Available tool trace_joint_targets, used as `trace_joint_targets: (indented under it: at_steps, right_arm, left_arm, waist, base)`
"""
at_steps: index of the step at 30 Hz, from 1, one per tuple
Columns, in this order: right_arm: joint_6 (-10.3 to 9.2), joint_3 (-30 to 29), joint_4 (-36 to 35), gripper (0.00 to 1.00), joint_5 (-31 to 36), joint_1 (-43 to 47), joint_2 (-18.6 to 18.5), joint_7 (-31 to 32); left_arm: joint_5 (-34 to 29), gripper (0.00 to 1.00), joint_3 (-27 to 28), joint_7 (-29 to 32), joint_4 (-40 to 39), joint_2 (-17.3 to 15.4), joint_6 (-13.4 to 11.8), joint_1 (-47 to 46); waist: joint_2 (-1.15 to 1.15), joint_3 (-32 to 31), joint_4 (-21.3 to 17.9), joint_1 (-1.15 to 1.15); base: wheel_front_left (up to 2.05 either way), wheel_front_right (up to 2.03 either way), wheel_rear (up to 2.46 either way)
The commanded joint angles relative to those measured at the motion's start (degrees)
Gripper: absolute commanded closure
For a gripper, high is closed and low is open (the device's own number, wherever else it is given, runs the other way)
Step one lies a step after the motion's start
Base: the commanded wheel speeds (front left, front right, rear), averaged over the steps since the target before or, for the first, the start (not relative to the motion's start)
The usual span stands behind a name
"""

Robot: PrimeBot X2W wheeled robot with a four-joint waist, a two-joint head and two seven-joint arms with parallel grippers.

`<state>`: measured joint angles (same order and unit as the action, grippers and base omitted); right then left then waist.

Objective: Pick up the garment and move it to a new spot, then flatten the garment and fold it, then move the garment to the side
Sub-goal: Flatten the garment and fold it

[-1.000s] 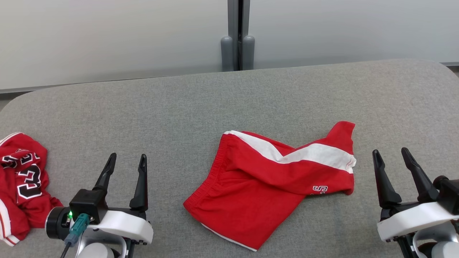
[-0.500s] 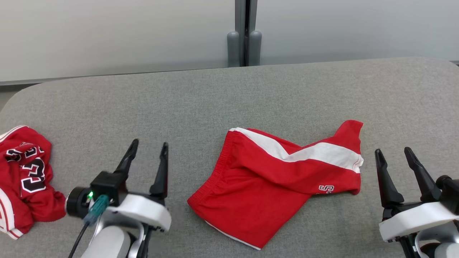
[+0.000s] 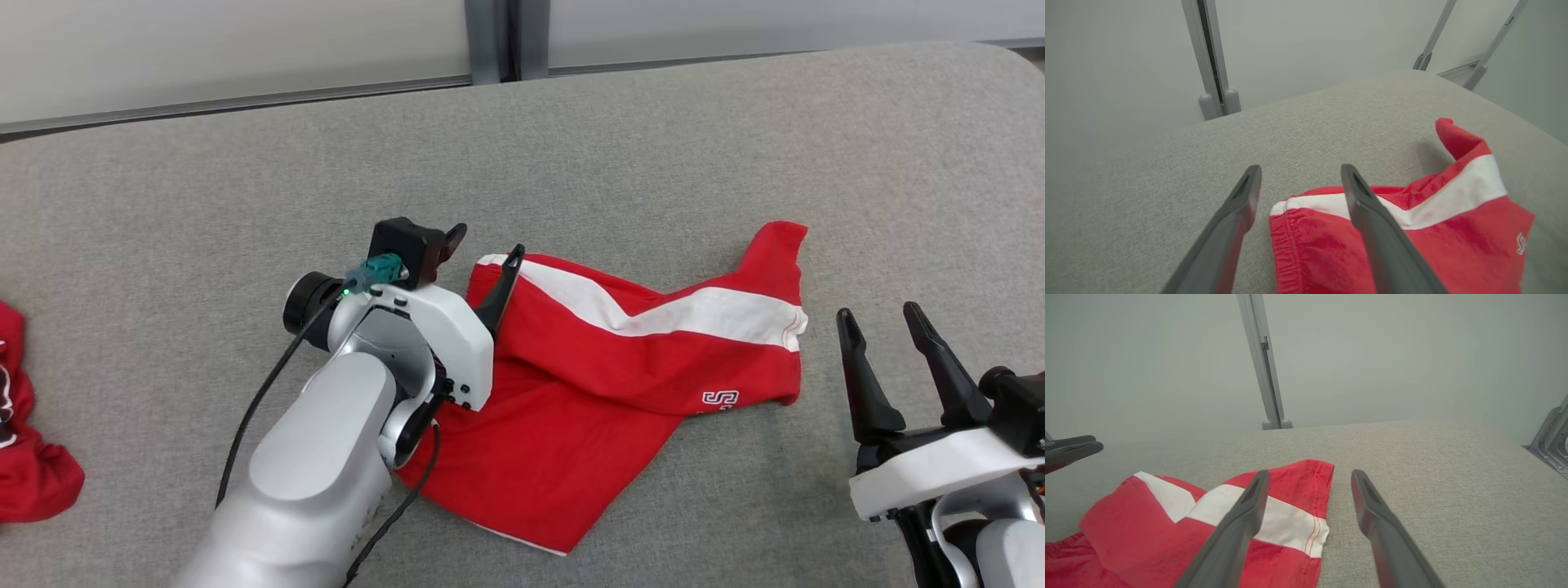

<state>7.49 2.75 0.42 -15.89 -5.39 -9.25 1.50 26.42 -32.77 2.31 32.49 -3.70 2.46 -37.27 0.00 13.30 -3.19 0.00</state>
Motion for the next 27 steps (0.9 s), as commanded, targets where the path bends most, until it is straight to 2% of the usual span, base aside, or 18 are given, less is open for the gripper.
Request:
trace_joint_targets:
  at_steps: [1, 7, 8, 9, 10, 11, 17, 23, 27]
  right_arm:
    - [0.0, 0.3, 0.2, 0.0, -0.4, -1.0, -0.3, -0.6]
    - [0.0, 0.9, 1.5, 0.0, -0.9, -1.9, -0.2, -1.2]
    - [0.0, 0.9, 1.8, 0.0, -1.0, -2.0, -0.1, -1.1]
    - [0.0, 1.0, 2.0, 0.0, -1.2, -2.0, -0.1, -1.2]
    - [0.0, 1.1, 2.2, 0.0, -1.3, -2.1, 0.0, -1.3]
    - [0.0, 1.2, 2.4, 0.0, -1.2, -2.3, 0.0, -1.4]
    - [0.0, 0.4, 3.6, 0.0, -2.1, -2.8, -0.2, -1.8]
    - [0.0, -1.0, 6.4, 0.0, -3.0, -4.3, -1.8, -2.3]
    - [0.0, 1.0, 10.7, 0.0, -4.5, -6.8, -3.8, -1.9]
  left_arm:
    - [1.1, 0.0, -0.4, 1.3, 2.6, -0.1, 0.6, -2.2]
    - [4.1, 0.0, -1.7, 6.5, 12.5, 0.5, 1.7, -7.4]
    - [4.7, 0.07, -1.9, 7.0, 14.0, 0.6, 2.0, -8.1]
    - [5.3, 0.19, -2.0, 7.5, 15.3, 0.6, 2.1, -8.8]
    - [5.9, 0.56, -2.2, 7.9, 16.5, 0.7, 2.4, -9.3]
    - [6.9, 1.0, -2.5, 8.1, 17.2, 0.7, 2.6, -9.8]
    - [10.7, 1.0, -5.4, 7.8, 19.4, 0.7, 3.4, -11.4]
    - [12.1, 1.0, -8.2, 5.1, 19.5, 0.7, 1.7, -12.6]
    - [13.7, 1.0, -10.6, 3.3, 17.7, 0.7, 0.5, -12.5]
  waist:
    - [0.0, 1.1, -1.2, 0.0]
    - [0.0, 2.1, -2.6, 0.0]
    - [0.0, 2.2, -2.8, 0.0]
    - [0.0, 2.2, -3.0, 0.0]
    - [0.0, 2.3, -3.2, 0.0]
    - [0.0, 2.4, -3.3, 0.0]
    - [0.0, 2.7, -3.7, 0.0]
    - [0.0, 3.9, -2.9, 0.0]
    - [0.0, 5.6, -1.3, 0.0]
  base:
    - [0.0, 0.0, 0.0]
    - [0.0, 0.0, 0.0]
    - [0.0, 0.0, 0.0]
    - [0.0, 0.0, 0.0]
    - [0.0, 0.0, 0.0]
    - [0.0, 0.0, 0.0]
    - [0.0, 0.0, 0.0]
    - [0.0, 0.0, 0.0]
    - [0.0, 0.0, 0.0]
